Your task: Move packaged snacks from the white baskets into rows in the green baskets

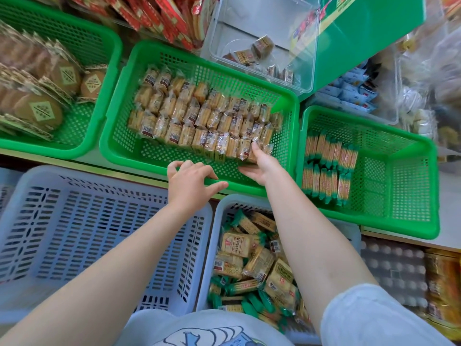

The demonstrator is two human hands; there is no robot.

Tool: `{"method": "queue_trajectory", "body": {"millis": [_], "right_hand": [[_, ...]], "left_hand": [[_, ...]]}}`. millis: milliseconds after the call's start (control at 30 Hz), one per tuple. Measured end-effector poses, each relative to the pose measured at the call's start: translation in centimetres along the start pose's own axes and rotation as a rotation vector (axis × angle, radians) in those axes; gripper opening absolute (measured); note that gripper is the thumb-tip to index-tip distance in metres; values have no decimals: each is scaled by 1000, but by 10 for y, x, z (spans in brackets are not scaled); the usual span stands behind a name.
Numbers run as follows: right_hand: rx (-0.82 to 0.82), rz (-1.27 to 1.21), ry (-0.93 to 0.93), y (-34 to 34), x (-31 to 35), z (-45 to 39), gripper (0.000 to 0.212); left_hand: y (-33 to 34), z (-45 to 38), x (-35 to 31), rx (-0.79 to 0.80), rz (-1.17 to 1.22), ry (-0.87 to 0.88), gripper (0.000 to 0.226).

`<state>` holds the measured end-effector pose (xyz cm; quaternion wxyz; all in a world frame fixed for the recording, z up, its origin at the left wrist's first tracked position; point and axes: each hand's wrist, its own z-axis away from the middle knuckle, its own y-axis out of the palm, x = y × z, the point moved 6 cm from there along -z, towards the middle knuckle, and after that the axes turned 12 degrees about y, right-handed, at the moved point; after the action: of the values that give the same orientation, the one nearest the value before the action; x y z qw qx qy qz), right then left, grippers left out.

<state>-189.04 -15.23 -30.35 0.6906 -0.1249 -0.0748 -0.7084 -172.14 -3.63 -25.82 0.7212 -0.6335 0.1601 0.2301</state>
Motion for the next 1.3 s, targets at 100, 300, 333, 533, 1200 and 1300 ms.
{"method": "queue_trajectory", "body": {"millis": [100,300,333,533,1200,1300], "right_hand": [[-89,130,14,-8,1,2,75],[-82,231,-50,-25,-3,40,69],[-77,233,-82,-30,-5,50,67],[-152,205,-382,-71,-50,118,18],[-526,1405,-624,-80,-187,51,56],[-505,1205,-670,-88,-179,67,52]], "left_hand": [[0,-1,0,2,-4,4,45],[-2,-1,-3,31,-32,6,46],[-2,-1,-3,45,-24,5,45],[-34,34,3,-264,265,83,15],[117,181,5,217,702,-506,26],[112,182,3,183,657,-522,29]]}}
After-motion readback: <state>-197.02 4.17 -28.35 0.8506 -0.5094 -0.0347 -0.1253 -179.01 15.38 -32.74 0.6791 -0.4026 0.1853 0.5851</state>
